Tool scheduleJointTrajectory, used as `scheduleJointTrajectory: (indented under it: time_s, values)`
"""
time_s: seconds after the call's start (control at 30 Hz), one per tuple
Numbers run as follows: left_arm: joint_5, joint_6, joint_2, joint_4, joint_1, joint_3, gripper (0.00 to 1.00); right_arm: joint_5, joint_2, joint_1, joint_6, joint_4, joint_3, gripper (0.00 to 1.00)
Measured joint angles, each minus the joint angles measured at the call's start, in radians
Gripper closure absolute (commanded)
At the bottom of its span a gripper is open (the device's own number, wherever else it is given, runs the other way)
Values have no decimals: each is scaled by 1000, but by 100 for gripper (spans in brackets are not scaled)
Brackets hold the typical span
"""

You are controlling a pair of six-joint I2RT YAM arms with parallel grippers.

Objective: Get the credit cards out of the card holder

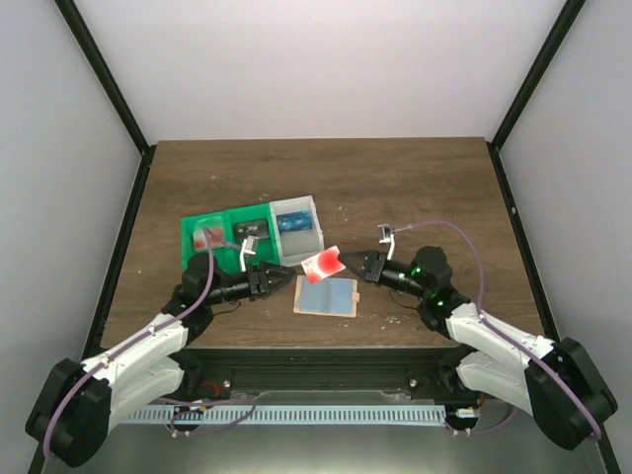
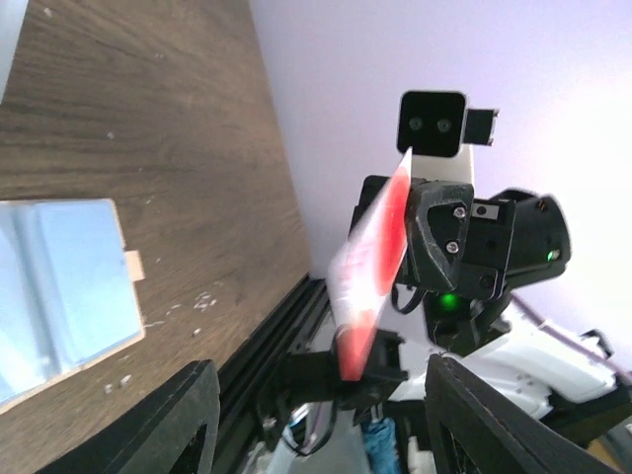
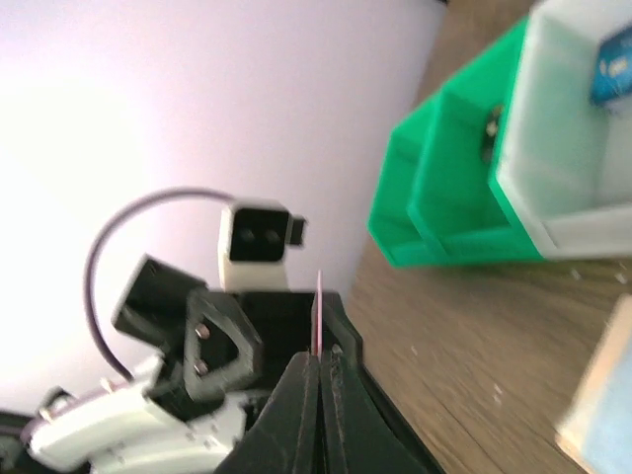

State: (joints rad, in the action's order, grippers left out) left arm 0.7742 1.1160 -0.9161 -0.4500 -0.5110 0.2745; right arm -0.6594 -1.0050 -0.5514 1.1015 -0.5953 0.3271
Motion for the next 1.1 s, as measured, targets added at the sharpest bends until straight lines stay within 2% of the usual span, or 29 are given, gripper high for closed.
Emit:
scheduleJointTrajectory:
  time_s: [0.17, 0.37, 0.47, 0.6, 0.67, 0.83, 0.93, 1.1]
  values:
    - [-23, 79, -13, -111, 1, 0, 42, 135, -42, -51, 151, -167, -1, 100]
    - [-37, 142, -69, -243, 1, 8, 56, 247, -134, -133, 262, -270, 2, 100]
    - [-37, 161, -100, -282, 1, 21, 71, 282, -158, -156, 292, -297, 5, 100]
    - [-31, 186, -142, -351, 2, 20, 99, 319, -167, -168, 314, -315, 5, 99]
    - [-30, 205, -157, -378, 3, 18, 100, 332, -167, -169, 323, -322, 5, 100]
    - [-28, 207, -169, -405, 6, 16, 100, 342, -166, -171, 329, -321, 5, 84]
    - [-16, 164, -171, -365, 13, 27, 100, 342, -163, -171, 319, -305, 2, 76]
    - [70, 73, -208, -254, 71, 101, 100, 335, -111, -172, 274, -253, -19, 52]
